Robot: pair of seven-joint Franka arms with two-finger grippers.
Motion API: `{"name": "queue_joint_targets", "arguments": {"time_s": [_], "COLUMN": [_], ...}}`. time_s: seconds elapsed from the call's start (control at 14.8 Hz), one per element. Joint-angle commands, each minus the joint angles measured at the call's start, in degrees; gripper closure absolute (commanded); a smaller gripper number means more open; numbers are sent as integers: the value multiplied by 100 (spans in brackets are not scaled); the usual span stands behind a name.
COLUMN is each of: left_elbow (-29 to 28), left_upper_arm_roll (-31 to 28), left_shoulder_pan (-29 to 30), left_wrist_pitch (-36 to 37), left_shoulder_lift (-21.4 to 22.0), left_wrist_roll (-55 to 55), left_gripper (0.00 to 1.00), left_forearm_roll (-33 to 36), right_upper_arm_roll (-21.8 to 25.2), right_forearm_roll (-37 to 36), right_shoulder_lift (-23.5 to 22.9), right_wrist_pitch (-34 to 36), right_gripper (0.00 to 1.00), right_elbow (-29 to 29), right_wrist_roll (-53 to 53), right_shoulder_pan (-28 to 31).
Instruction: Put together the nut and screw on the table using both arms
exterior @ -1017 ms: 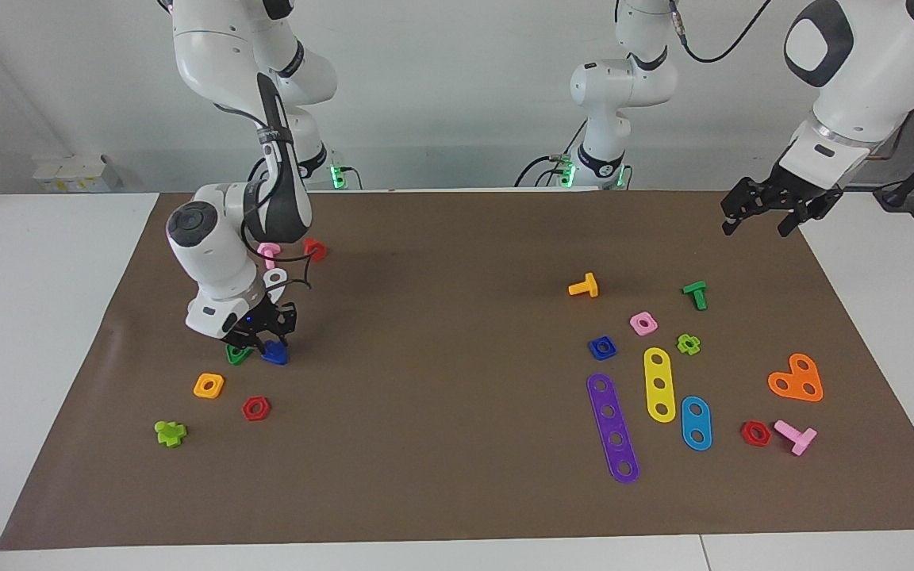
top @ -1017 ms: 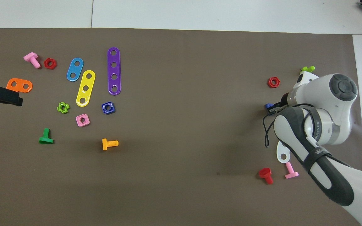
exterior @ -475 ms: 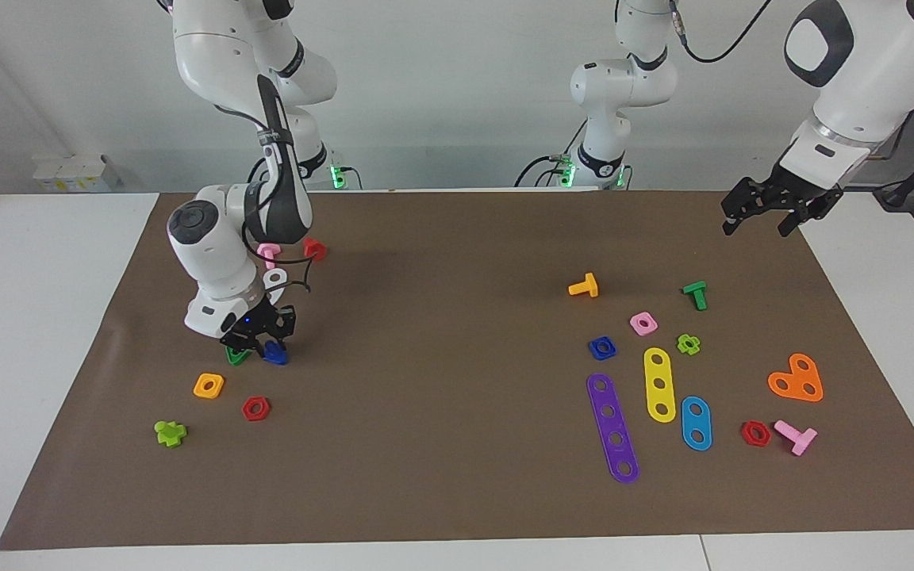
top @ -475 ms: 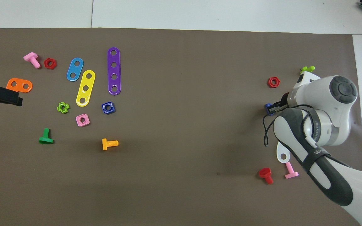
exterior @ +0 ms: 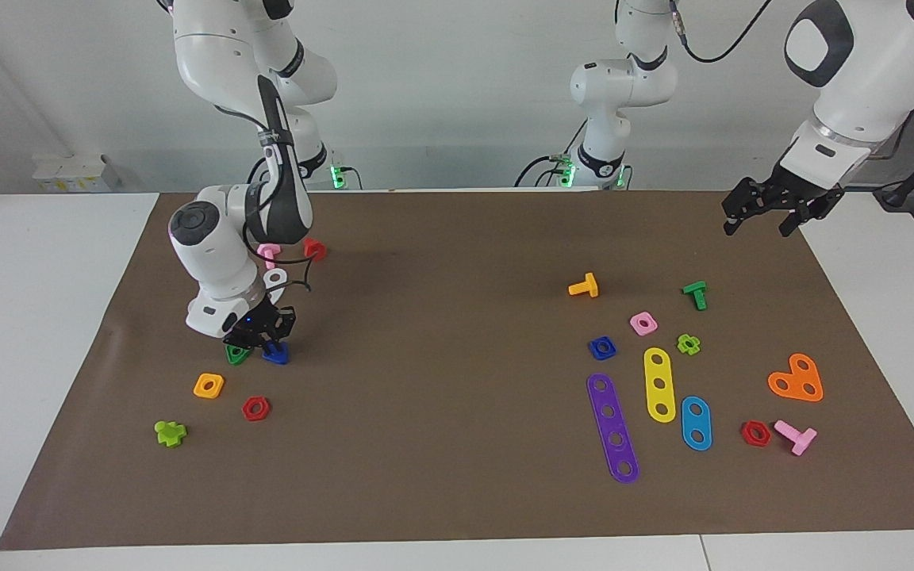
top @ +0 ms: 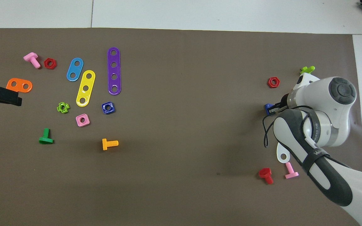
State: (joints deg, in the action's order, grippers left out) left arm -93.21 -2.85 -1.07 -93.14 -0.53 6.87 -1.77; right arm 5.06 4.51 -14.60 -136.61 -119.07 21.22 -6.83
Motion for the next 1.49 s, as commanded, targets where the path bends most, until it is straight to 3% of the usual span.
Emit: {"name": "queue_joint_targets", "arguments": {"time_s": [0.0, 0.14, 0.27, 0.47, 0.61, 0.81, 0.95, 1.15, 1.42], "left_elbow": [-110, -110, -154, -163, -172, -259, -408, -444, -847], "left_upper_arm_roll": [-31, -40, -31, -23, -31, -5, 13, 13, 22], "left_shoulder_pan": [-60, -60, -78, -78, -165, -192, -279, -456, -657], "left_wrist_pitch": [-64, -55, 15, -64, -64, -335, -442, -634, -1600], "left_shoulder_lift": [132, 132, 159, 159, 159, 167, 115, -253, -614], "left_wrist_roll": [-46, -46, -37, 16, -10, -19, -37, -37, -19], "left_gripper": [0, 0, 0, 0, 0, 0, 0, 0, 1], "left_forearm_roll": [124, 124, 142, 150, 255, 326, 326, 326, 326], "right_upper_arm_roll": [-14, -23, -49, -58, -58, -58, -67, -67, -67], "right_forearm_roll": [76, 85, 59, -90, -502, -566, -531, -539, -566], "right_shoulder_lift": [98, 98, 151, 55, -51, -366, -508, -648, -1122], "right_wrist_pitch": [38, 406, 845, 1330, 1269, 1199, 805, 689, 276], "right_gripper": [100, 100, 100, 100, 100, 100, 100, 100, 100], "right_elbow": [-73, 295, 769, 1534, 1746, 2045, 2090, 2090, 2116], "right_wrist_roll": [199, 103, -667, -2107, -3250, -4438, -5089, -5487, -6049], "right_shoulder_pan": [94, 68, -29, -721, -1292, -2109, -2419, -2779, -3218]}}
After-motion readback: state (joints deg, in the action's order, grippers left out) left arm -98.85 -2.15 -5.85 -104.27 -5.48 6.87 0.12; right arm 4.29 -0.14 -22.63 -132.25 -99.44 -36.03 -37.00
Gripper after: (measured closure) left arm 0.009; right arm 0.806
